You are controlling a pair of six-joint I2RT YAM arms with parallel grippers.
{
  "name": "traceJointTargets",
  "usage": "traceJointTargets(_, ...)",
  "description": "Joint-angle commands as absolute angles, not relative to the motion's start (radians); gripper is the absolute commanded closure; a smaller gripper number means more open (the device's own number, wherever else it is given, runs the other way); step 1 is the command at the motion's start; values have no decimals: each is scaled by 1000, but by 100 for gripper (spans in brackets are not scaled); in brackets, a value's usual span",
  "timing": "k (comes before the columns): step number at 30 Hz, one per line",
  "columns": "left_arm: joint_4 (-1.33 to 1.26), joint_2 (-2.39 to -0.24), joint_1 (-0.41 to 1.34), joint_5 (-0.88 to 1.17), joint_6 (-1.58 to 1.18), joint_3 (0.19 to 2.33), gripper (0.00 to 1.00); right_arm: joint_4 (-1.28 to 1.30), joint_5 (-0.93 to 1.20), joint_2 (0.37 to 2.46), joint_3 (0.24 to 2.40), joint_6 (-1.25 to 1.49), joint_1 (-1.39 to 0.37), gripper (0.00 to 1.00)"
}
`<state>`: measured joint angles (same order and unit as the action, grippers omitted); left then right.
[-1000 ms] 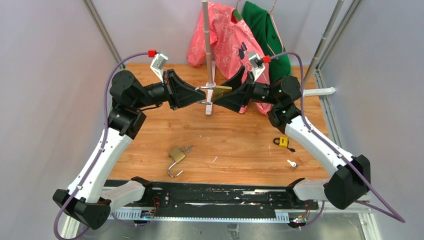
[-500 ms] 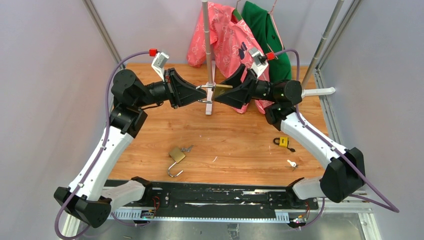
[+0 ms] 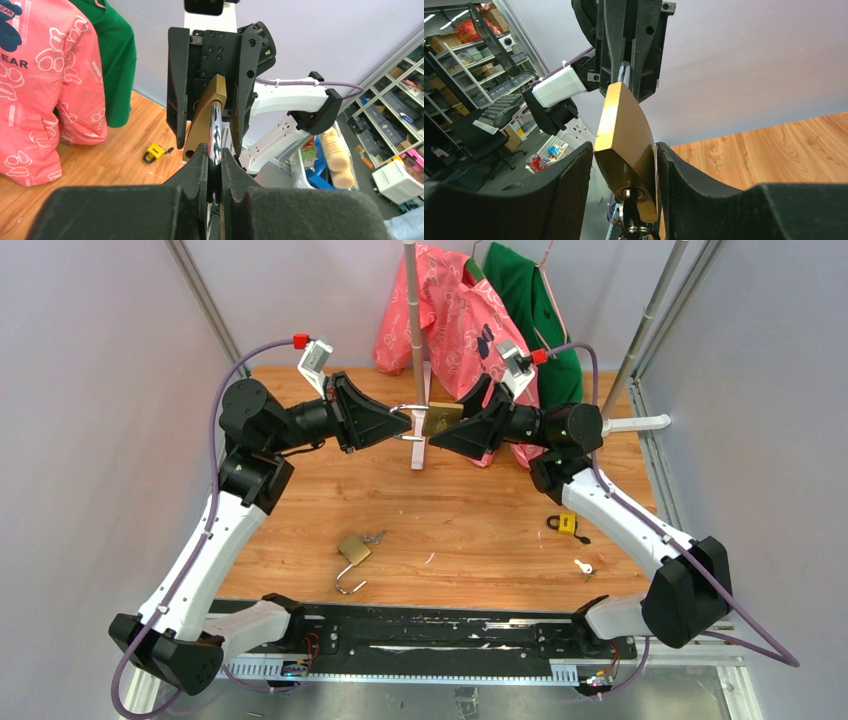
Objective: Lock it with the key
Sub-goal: Lock the lock.
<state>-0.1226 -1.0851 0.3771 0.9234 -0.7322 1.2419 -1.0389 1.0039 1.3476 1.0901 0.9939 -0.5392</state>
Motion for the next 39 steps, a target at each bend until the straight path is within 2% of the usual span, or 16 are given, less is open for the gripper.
traceJointTargets(1,-229,-1072,372,918,-747,1270,100,-1082,992,1306,1077,973,-540,46)
traceJointTargets(9,-229,-1073,371,920,-748,1269,100,-1085,985,1299,1086,972,-540,50)
traceJointTargets(13,-227,-1070,371,926,-749,1266,100,-1106,973,1314,1091,995,-540,58)
traceJointTargets(18,-229,-1063,371,928,-750,1259,100,-1151,944,1335,1094,1025,-540,65)
traceJointTargets(20,-228,-1062,371,929,-749,1259,100,-1156,936,1340,1098,1026,-540,78)
traceJointTargets(22,-229,-1062,371,930,-748,1259,100,-1133,924,1345,1106,1026,-541,99)
traceJointTargets(23,-228,-1063,371,931,-748,1261,100,-1130,925,1348,1107,1029,-540,100)
traceJointTargets(27,-228,-1063,371,938,-748,1267,100,-1126,935,1347,1103,1035,-540,100)
traceJointTargets(30,-229,-1069,371,952,-752,1281,84,-1109,952,1337,1103,1030,-540,100)
traceJointTargets(34,-212,-1072,371,951,-747,1288,73,-1088,954,1327,1102,1019,-538,100)
traceJointTargets(39,-193,-1075,371,948,-736,1294,72,-1080,961,1327,1107,1019,-538,100)
